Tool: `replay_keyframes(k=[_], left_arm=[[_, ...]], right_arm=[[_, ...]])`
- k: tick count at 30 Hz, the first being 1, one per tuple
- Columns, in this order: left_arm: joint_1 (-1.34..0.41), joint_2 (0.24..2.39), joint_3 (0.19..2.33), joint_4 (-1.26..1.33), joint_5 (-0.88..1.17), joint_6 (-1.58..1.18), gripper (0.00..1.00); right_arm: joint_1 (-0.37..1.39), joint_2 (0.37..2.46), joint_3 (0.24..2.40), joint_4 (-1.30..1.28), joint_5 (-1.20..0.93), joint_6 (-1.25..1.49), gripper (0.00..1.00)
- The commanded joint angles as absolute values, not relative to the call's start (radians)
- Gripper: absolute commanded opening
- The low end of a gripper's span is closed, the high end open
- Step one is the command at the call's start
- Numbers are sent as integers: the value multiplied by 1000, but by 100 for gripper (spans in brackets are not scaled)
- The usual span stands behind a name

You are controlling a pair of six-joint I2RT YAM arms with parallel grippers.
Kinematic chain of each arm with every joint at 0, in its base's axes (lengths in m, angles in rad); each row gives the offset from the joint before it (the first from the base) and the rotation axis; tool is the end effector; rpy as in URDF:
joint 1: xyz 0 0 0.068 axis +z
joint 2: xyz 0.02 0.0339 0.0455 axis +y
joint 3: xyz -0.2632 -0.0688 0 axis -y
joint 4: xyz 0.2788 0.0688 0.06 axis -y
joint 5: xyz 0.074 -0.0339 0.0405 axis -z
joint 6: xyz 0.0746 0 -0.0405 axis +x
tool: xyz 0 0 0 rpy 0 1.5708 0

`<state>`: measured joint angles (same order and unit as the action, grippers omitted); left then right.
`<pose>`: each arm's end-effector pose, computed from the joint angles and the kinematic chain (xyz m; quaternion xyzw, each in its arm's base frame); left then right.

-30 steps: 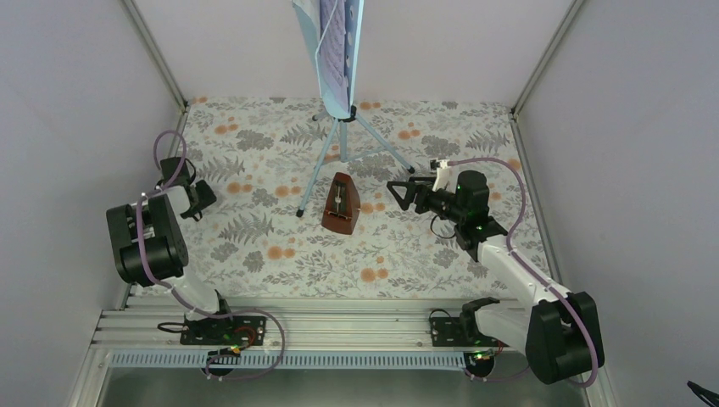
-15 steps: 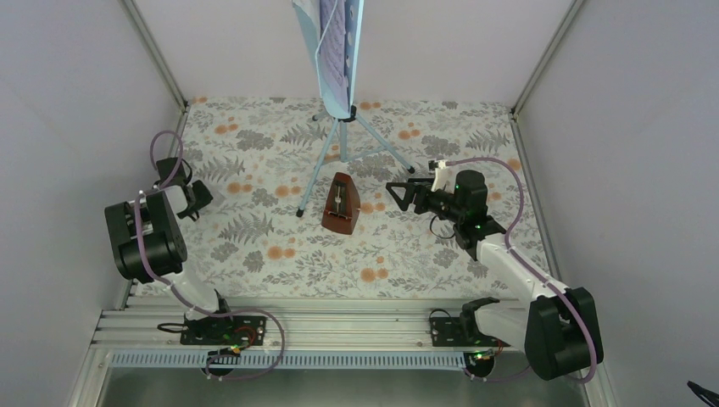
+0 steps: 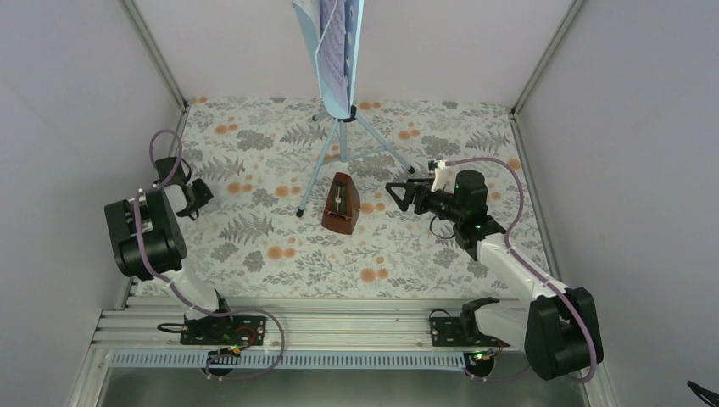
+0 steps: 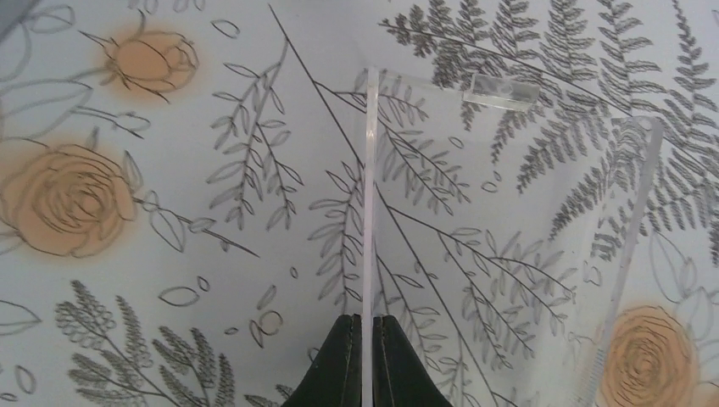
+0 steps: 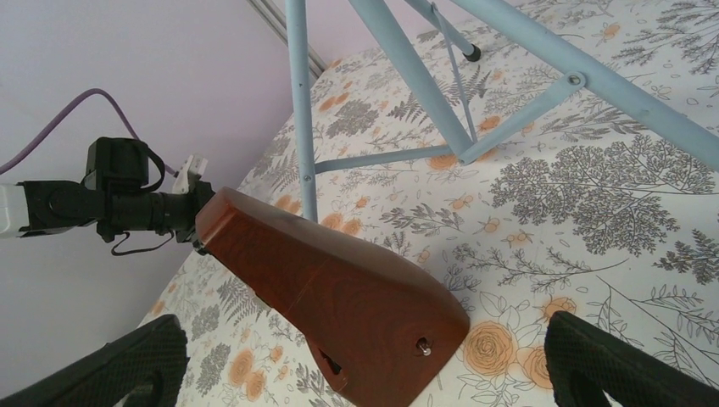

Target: Pack up the instrument practice props

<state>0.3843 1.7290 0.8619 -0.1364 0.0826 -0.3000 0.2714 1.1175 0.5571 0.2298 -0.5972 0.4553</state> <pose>0.3428 0.1320 0.0746 -0.3109 0.9075 -0.0278 0.2810 0.2789 0.1211 0.2087 -0.0988 0.7902 0.4212 0.4340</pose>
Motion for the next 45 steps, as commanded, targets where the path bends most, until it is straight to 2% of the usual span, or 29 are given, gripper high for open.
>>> replay_keyframes(k=[1, 8, 12, 18, 23, 28, 33, 37, 45], left_arm=[[385, 1687, 828, -158, 168, -332, 2], [349, 1405, 708, -224, 395, -458, 2], [302, 1235, 651, -348, 503, -516, 2], [237, 1050, 650, -562, 652, -574, 2], [134, 956, 625, -618, 731, -772, 2], [84, 825, 687, -644, 715, -981, 2], [77, 799, 755, -752, 784, -1100, 2], [74, 835, 844, -873, 814, -1071, 2], [68, 931, 932, -1084, 889, -923, 2]], right_arm=[[261, 1112, 554, 231, -639, 446, 99], [269, 1097, 553, 279, -682, 411, 100], [353, 1080, 564, 323, -675, 318, 100], [587, 1016, 553, 360, -505, 75, 100], [719, 978, 446, 609, -383, -13, 100], [880, 1048, 415, 812, -214, -147, 100], [1074, 1181, 423, 1023, 4, -296, 100], [1196, 1324, 490, 1157, 99, -408, 100], [1297, 1530, 641, 1237, 198, -583, 93]])
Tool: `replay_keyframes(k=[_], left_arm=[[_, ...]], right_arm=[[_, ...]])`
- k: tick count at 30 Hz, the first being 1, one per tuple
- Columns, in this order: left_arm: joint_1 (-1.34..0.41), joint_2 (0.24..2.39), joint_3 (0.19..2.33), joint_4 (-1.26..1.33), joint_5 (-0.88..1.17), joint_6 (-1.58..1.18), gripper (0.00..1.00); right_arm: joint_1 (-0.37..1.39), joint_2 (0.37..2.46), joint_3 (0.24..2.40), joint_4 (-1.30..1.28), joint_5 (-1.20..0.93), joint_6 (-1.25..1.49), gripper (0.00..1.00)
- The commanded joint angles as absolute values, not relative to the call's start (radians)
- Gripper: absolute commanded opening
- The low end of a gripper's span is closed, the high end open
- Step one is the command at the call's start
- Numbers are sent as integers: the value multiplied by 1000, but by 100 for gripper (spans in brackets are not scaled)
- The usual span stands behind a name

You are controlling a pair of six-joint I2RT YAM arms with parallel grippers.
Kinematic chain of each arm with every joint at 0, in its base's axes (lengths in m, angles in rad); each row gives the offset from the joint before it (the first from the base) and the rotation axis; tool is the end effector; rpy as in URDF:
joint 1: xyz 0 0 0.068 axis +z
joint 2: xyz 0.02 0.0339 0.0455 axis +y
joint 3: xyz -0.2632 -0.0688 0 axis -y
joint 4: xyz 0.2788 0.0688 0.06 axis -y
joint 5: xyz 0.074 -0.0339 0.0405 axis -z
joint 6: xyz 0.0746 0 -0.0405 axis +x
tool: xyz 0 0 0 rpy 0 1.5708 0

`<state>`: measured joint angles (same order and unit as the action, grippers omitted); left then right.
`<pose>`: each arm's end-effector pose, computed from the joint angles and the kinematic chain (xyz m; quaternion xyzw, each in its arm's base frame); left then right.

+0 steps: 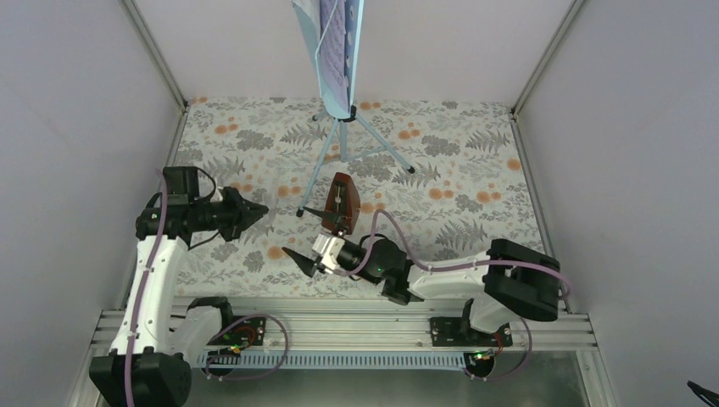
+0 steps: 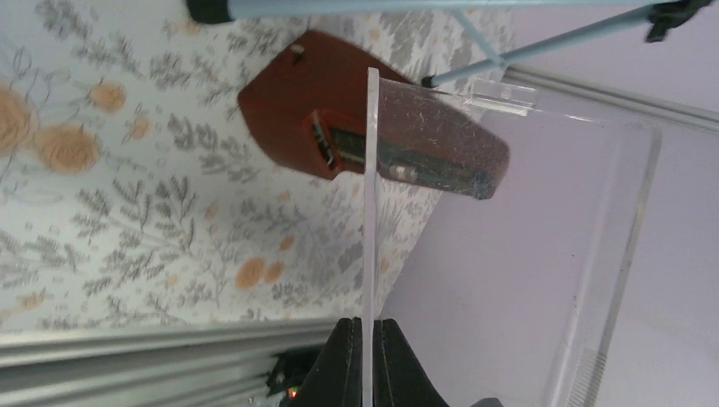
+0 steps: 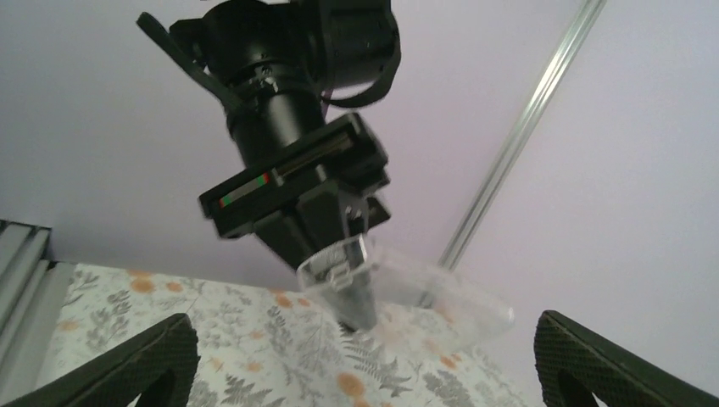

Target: Pack up the instrument practice props

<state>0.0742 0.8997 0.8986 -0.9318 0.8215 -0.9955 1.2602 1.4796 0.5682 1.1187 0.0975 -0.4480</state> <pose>0.2130 -0.0389 0.2790 -0.3360 0.8128 -0.4674 0.0890 0.1167 0.3399 0.2225 -0.4497 0.4420 0.2782 0.7246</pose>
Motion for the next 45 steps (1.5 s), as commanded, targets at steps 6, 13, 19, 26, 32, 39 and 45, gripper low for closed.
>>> replay_keyframes(k=[6, 13, 19, 26, 32, 39, 45], left_arm=[[66, 983, 977, -1210, 899, -808, 2], [66, 1003, 994, -1273, 922, -736, 2], [66, 1031, 1036, -1328, 916, -677, 2], [66, 1043, 1059, -1347, 903, -660, 2], [66, 1041, 1059, -1354, 907, -654, 2], [66, 1038, 1055, -1354, 919, -649, 2], [66, 1041, 1040, -1351, 936, -629, 5]], right_arm=[[1356, 1628, 708, 1239, 222, -688, 91], [1384, 1722, 789, 1181, 250, -749, 83], [1384, 1773, 831, 1147, 322, -793, 72], [1382, 1807, 842, 1191, 396, -842, 64], [1382, 1836, 857, 1217, 425, -873, 55], [1382, 1847, 865, 1229, 429, -900, 52], [1383, 1855, 868, 1244, 431, -926, 44]])
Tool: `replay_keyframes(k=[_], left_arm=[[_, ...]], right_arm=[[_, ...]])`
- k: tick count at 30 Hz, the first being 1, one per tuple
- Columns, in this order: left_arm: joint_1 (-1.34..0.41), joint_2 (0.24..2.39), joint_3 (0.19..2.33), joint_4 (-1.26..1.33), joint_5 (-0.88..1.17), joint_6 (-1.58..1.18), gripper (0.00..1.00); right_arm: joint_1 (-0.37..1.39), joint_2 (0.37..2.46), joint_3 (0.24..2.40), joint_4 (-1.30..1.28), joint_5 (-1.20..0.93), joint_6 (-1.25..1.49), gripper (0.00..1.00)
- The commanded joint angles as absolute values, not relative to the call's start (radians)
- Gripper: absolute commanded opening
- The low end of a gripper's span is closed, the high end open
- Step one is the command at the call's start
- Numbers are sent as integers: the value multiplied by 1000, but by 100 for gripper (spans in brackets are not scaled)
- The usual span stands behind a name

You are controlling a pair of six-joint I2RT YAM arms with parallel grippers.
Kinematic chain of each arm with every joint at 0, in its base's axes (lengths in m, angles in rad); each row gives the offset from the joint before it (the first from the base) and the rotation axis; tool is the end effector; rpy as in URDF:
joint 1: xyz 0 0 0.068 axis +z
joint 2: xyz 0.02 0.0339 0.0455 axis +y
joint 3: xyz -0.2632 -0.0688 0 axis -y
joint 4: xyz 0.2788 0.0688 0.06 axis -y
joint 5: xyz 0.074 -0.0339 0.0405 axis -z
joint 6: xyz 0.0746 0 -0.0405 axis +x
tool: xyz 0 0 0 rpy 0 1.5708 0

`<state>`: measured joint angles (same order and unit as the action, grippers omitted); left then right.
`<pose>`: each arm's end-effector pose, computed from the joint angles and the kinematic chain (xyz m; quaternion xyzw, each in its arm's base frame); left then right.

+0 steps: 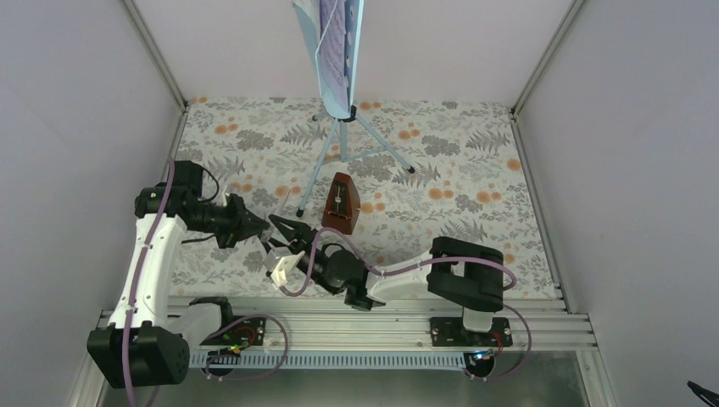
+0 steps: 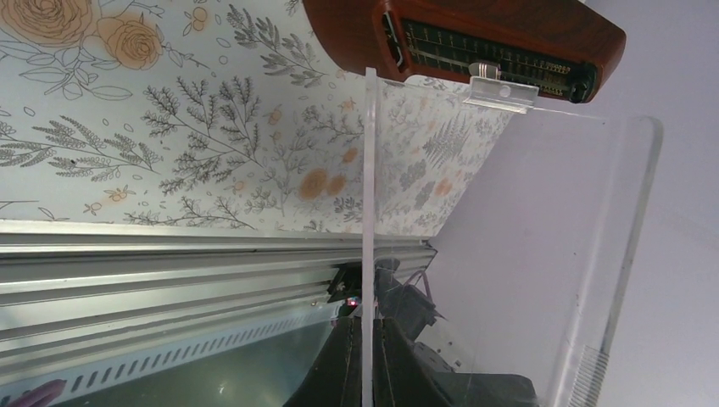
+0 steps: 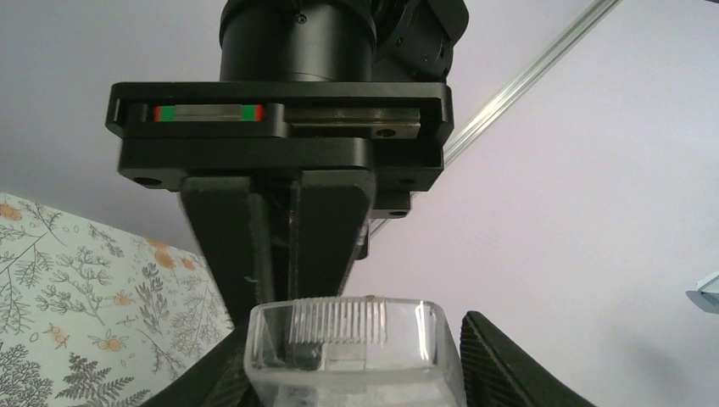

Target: Pack up the instrument practice props

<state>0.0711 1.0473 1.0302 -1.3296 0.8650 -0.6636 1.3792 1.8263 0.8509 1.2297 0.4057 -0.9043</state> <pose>0.1989 -0.0428 0.2773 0.2803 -0.8589 0.4280 0.0245 0.1109 0.4170 0.2068 -0.4786 0.3942 0.0625 0.7821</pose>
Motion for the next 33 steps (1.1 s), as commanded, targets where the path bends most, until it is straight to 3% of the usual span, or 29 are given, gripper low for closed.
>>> replay_keyframes(k=[1, 3, 5, 7, 9, 15, 21, 26, 33], left_arm=[[66, 1041, 1036, -1345, 940, -626, 14], [66, 1042, 1036, -1332, 950, -620, 39], [66, 1047, 1044, -1323, 953, -604, 73], [67, 1056, 1061, -1316, 943, -583, 90], [67, 1063, 1090, -1299, 896, -567, 99], [67, 976, 1115, -1061, 761, -646, 100], [62, 803, 859, -620, 606, -660, 100], [-17, 830, 692, -376, 615, -552, 97], [-139, 889, 628, -4, 731, -469, 96]], right_arm=[[1382, 1853, 864, 1251, 431, -927, 44], [1382, 1843, 853, 1260, 432, -928, 44], [1383, 1830, 841, 1263, 430, -922, 43], [1382, 1810, 821, 1262, 427, -906, 43], [1382, 1785, 799, 1252, 427, -880, 43], [1382, 1635, 698, 1123, 412, -688, 44], [1382, 1386, 590, 806, 304, -387, 44], [1379, 1218, 578, 487, 246, -188, 44], [1275, 1079, 529, 252, 293, 42, 46]])
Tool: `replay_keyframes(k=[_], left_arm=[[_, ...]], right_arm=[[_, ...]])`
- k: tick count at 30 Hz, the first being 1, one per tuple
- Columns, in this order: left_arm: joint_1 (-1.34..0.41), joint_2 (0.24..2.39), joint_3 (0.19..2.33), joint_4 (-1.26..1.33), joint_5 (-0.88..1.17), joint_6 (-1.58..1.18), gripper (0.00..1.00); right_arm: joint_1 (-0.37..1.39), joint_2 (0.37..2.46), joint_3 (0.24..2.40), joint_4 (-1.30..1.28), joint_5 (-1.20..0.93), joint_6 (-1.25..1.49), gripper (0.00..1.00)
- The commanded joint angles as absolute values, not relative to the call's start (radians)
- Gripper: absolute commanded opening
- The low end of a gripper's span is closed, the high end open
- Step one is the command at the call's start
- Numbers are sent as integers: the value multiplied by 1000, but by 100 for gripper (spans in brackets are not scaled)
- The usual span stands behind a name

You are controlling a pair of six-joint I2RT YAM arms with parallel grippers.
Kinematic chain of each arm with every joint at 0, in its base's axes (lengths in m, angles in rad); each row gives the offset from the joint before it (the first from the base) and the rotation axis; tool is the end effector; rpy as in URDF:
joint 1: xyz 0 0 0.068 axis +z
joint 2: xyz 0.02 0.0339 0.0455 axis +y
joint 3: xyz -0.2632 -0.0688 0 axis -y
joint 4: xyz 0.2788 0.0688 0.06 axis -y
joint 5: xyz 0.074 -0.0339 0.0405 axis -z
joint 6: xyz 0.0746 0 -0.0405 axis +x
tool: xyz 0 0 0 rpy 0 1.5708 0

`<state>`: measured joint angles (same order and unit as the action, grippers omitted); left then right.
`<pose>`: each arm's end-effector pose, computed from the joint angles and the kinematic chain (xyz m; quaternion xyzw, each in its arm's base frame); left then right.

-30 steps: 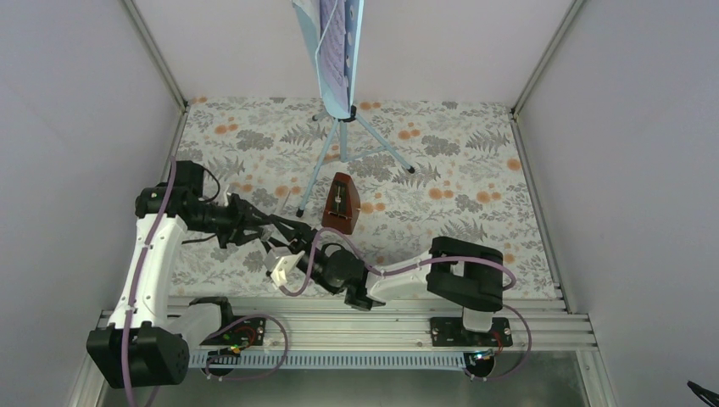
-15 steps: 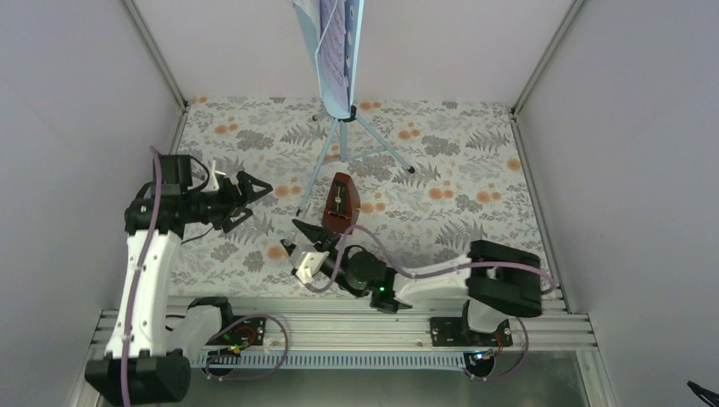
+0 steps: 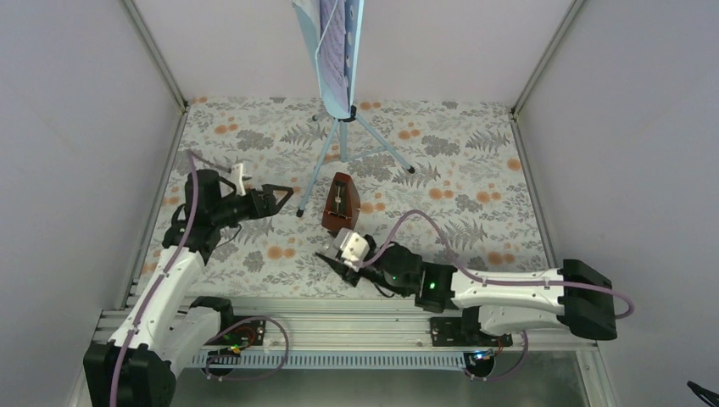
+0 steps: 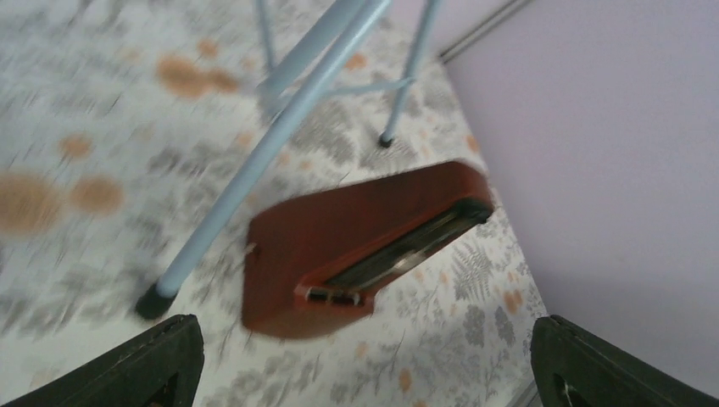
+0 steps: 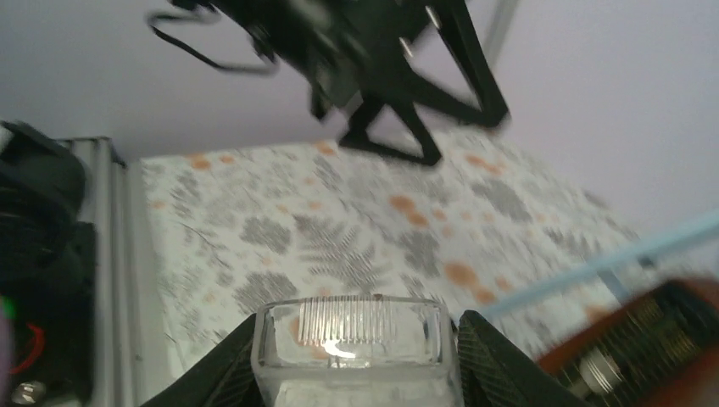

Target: Pack up the instrument practice props

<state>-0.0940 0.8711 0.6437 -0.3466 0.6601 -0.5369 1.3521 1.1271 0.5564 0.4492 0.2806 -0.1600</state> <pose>0.2419 -0.0688 0.2383 -0.0314 0.8447 -0.4109 0.3416 0.0893 0.3066 0.2334 -0.4412 0.6030 0.2818 0.6020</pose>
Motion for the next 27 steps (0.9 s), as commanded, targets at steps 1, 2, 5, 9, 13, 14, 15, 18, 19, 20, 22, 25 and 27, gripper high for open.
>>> replay_keyframes(k=[1, 2, 5, 9, 13, 14, 15, 18, 19, 20, 22, 25, 27], left_arm=[[-162, 904, 628, 32, 719, -454, 95], [-193, 926, 637, 49, 693, -433, 94], [-284, 1003, 685, 37, 574, -358, 93], [-402, 1126, 775, -4, 407, -294, 94], [-528, 1248, 871, -43, 235, -281, 94], [-548, 1272, 890, -45, 201, -286, 94], [-563, 1297, 908, -50, 165, -296, 95], [-598, 1364, 962, -81, 75, -315, 97], [-608, 1381, 978, -89, 50, -321, 98], [-617, 1399, 992, -91, 37, -324, 98], [-638, 1434, 1021, -95, 19, -335, 98], [-678, 1478, 1065, -109, -12, -341, 97], [-708, 1503, 1093, -128, -40, -339, 96]], right_arm=[[1249, 1070, 525, 230, 293, 72, 45], [1217, 1063, 524, 210, 288, 104, 45], [1106, 1046, 515, 167, 252, 171, 45], [968, 1020, 520, 117, 225, 218, 46], [859, 998, 528, 79, 212, 232, 46], [835, 993, 526, 74, 209, 233, 46], [813, 986, 524, 73, 206, 237, 46], [763, 966, 518, 77, 191, 244, 46], [754, 960, 515, 82, 189, 244, 46], [748, 955, 512, 87, 188, 242, 47], [737, 949, 507, 91, 191, 241, 47], [723, 947, 505, 91, 190, 240, 47], [719, 942, 503, 93, 191, 238, 47]])
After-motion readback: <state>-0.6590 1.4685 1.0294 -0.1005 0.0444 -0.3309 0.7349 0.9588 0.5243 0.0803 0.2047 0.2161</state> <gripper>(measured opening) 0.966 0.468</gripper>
